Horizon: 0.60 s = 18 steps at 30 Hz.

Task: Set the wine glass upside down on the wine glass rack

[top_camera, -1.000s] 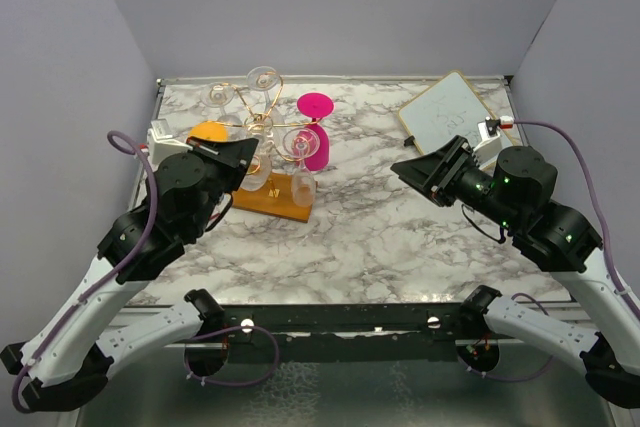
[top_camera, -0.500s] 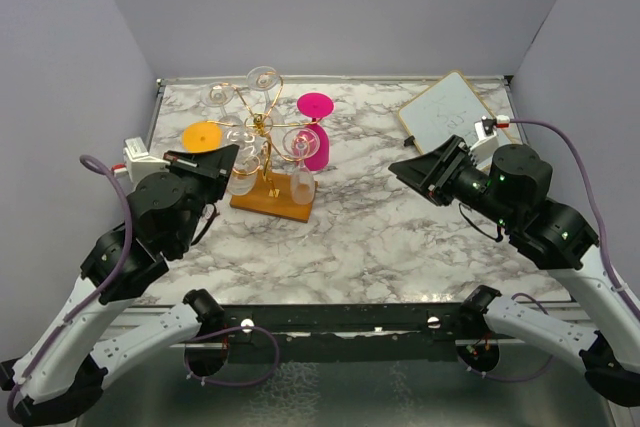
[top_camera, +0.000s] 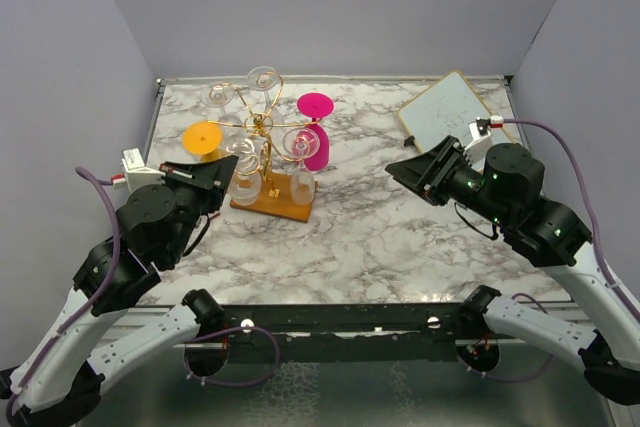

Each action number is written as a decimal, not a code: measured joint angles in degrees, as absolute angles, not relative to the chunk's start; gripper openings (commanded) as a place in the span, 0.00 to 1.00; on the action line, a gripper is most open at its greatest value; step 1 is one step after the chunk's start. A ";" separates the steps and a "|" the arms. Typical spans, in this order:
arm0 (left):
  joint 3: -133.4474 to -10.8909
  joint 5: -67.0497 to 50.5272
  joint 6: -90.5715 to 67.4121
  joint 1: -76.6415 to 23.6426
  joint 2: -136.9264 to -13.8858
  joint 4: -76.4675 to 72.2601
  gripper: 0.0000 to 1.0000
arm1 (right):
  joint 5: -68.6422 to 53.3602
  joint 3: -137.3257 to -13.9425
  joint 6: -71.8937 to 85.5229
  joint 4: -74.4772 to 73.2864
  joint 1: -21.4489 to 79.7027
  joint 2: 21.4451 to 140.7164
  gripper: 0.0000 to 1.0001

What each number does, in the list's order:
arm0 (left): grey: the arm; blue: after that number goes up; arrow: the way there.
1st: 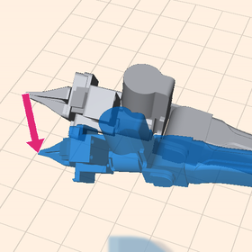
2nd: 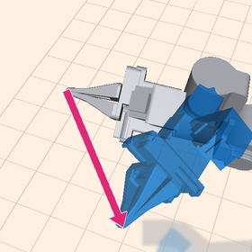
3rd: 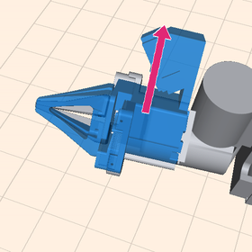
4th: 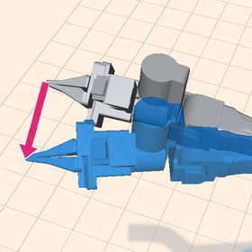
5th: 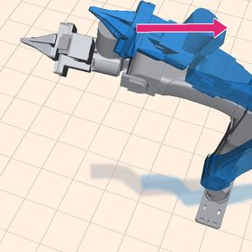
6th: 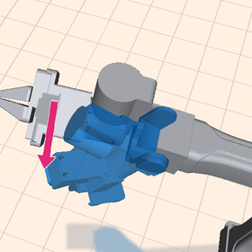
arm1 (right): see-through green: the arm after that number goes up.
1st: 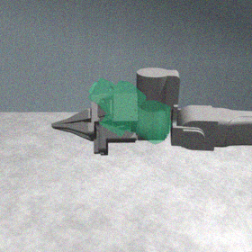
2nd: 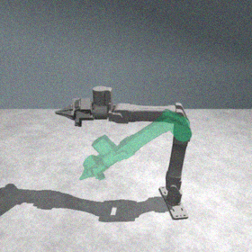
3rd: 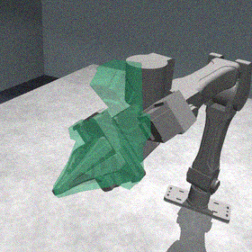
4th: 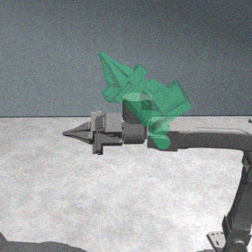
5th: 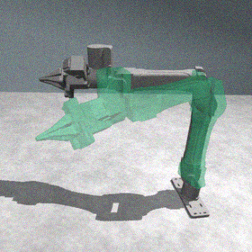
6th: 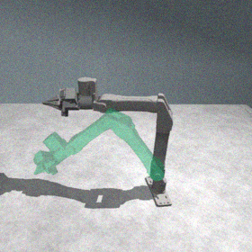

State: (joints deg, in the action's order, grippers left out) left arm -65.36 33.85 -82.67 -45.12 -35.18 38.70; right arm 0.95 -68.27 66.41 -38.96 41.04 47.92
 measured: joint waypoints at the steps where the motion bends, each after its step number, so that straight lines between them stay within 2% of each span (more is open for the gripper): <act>1: -65.14 33.67 -82.74 -45.12 -34.96 38.70 0.00 | 0.93 -68.23 66.41 -38.94 41.04 47.99 0.40; 15: -64.82 29.08 -81.08 -45.12 -36.67 39.03 0.00 | 0.75 -66.96 66.46 -38.79 41.04 47.99 0.40; 18: -64.82 28.53 -80.86 -45.12 -37.89 39.07 0.03 | 0.75 -66.87 66.46 -38.57 41.04 47.99 0.40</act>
